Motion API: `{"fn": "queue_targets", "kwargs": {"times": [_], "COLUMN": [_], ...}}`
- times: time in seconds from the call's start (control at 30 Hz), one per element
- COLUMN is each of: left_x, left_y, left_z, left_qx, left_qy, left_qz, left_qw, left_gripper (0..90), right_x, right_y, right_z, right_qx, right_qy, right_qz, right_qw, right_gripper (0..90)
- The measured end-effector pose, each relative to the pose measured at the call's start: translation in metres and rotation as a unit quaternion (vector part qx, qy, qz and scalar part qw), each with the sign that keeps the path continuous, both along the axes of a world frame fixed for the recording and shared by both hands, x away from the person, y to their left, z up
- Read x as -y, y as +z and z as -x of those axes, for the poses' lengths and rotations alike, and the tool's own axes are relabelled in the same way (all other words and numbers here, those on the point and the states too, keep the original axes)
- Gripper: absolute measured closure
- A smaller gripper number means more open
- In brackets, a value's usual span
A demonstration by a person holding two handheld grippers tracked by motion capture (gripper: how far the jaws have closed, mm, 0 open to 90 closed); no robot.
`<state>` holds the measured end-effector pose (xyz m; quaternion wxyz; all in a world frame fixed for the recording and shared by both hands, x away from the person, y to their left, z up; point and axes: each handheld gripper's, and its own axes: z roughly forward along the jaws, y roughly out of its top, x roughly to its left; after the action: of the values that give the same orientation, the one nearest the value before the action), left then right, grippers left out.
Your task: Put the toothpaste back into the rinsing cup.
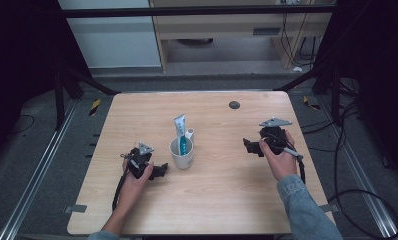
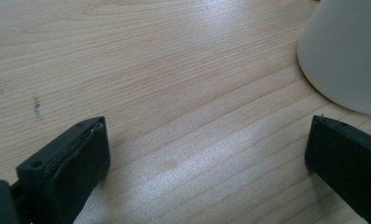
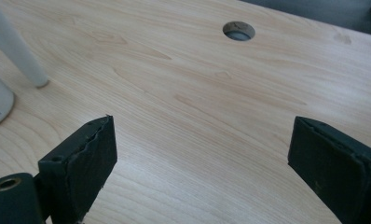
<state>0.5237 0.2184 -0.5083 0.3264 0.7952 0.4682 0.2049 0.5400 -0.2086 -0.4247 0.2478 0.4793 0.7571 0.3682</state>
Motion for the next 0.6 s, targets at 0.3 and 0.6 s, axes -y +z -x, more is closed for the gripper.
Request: {"fn": "queue_targets", "kwargs": {"times": [0.3, 0.6], "left_x": [0.000, 0.000], "left_y": [0.000, 0.000], "left_z": [0.000, 0.000], "left_qx": [0.000, 0.000], "left_qy": [0.000, 0.000], "left_qz": [0.000, 0.000], "left_qw": [1.0000, 1.0000], "left_gripper": [0.0, 0.0], "right_x": [0.012, 0.015], "right_y": [-0.020, -0.043], "right_z": [-0.011, -0.016], "right_qx": [-0.037, -0.068], "right_qy": [-0.004, -0.003], "right_qz": [0.010, -0.010], "right_qw": [0.9993, 0.9976], "right_gripper": [8.8, 9.5]}}
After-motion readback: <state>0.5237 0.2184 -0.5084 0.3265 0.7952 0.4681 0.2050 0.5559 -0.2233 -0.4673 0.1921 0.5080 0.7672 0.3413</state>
